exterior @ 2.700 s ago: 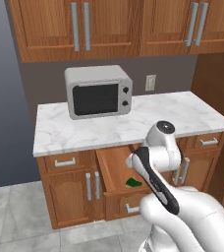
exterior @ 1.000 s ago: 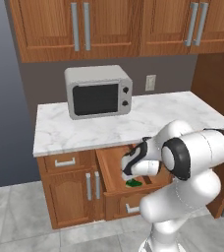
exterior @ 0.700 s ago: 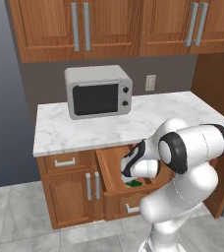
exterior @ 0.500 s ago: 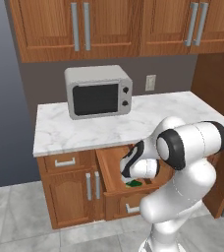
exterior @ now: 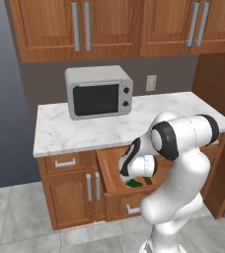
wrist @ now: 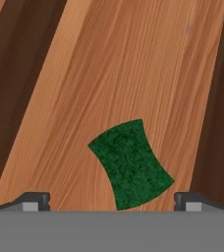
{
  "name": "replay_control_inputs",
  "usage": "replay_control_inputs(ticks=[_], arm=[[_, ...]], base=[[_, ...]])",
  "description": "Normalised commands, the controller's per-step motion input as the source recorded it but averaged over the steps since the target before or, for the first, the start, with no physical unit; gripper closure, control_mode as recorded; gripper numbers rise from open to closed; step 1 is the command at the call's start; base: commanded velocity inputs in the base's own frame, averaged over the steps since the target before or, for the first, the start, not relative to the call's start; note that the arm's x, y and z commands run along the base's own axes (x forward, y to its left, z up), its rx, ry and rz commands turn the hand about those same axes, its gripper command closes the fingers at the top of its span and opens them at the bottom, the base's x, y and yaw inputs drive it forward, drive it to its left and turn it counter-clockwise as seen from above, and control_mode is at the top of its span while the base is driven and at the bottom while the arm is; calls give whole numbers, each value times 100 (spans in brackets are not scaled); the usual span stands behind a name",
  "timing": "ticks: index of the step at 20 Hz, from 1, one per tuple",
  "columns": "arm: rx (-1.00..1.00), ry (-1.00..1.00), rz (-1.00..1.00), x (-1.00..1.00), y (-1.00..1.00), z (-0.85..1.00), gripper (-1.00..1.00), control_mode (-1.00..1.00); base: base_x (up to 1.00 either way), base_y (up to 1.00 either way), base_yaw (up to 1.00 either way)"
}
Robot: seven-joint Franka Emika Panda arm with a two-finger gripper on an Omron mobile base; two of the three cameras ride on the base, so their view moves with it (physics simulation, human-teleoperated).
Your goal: Restock the sink supplies by placing the sponge and soap dispenser on the counter and next to the sink. Make sure the soap dispenser is upright.
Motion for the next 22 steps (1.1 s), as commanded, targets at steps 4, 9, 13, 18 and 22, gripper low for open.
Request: replay_control_inputs(ticks=[4, 9, 13, 18, 22], arm=[[-4, 0, 0, 13, 0, -27, -100, -100], [-3, 0, 0, 5, 0, -23, -100, -100], [-4, 0, 0, 0, 1, -2, -100, -100], [-6, 0, 0, 1, 13, 0, -100, -100], [-4, 2, 0, 3, 4, 2, -100, -100]], base=[[0, 0, 0], [0, 0, 0], [0, 0, 0], [0, 0, 0], [0, 0, 0]])
